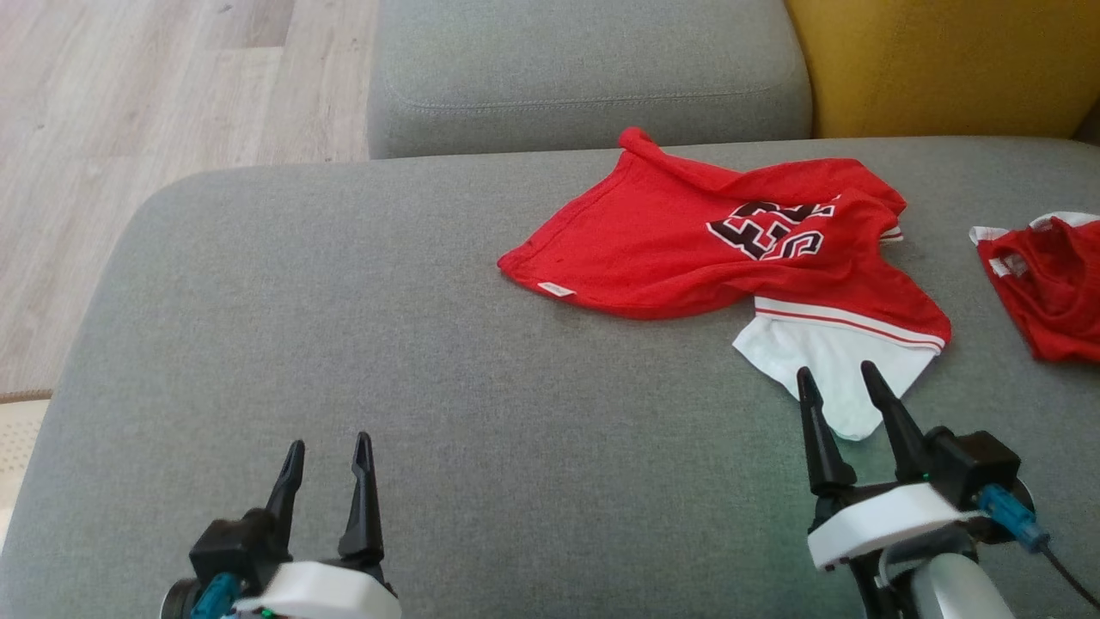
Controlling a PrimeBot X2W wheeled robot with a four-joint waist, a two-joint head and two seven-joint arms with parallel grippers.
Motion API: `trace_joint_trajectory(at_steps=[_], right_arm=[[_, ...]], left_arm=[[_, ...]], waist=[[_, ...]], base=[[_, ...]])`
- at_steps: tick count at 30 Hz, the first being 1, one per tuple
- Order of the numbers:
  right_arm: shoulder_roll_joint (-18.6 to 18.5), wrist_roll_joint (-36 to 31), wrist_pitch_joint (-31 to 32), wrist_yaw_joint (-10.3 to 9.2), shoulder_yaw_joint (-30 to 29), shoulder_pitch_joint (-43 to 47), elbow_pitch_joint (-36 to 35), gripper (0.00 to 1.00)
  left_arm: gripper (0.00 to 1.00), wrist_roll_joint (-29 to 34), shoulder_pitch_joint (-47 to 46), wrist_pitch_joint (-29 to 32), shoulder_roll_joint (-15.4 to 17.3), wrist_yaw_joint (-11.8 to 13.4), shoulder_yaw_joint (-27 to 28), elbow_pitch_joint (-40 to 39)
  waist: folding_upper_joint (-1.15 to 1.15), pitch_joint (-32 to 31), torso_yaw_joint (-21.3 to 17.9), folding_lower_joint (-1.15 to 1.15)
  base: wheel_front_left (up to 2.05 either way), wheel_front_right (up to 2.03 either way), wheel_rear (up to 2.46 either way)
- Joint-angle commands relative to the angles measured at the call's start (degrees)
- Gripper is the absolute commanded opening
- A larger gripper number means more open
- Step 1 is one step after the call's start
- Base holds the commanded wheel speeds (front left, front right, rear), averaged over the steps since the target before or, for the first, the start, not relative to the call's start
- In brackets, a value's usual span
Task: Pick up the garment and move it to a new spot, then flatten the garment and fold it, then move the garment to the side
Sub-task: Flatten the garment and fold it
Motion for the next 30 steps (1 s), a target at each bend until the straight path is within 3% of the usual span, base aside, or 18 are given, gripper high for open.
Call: trace_joint_trajectory(at_steps=[1, 6, 16, 30], right_arm=[[-0.11, -0.13, -0.03, -0.05, 1.03, -1.00, -1.70, 1.00], [-0.11, -3.05, 2.68, -0.05, -3.23, -0.90, 0.18, 1.00], [-0.11, -2.35, 6.69, -0.05, -10.98, -3.10, 7.91, 1.00], [-0.10, -2.65, 2.75, -0.05, -15.11, -14.06, 26.40, 1.00]], left_arm=[[1.00, 0.46, -1.83, -0.70, -0.11, -0.26, 1.70, -2.21], [1.00, 0.45, -1.76, -0.70, -0.11, -0.20, 1.68, -2.39], [1.00, 0.02, -2.26, -0.70, -0.11, 0.02, 0.79, -2.74], [1.00, -0.11, -4.69, -0.70, -0.11, 0.01, -0.36, -3.13]], waist=[[0.00, 0.05, -0.02, 0.00], [0.00, 0.37, -0.15, 0.00], [0.00, 2.45, 0.32, 0.00], [0.00, 7.37, 2.68, 0.00]], base=[[0.00, 0.00, 0.00], [0.00, 0.00, 0.00], [0.00, 0.00, 0.00], [0.00, 0.00, 0.00]])
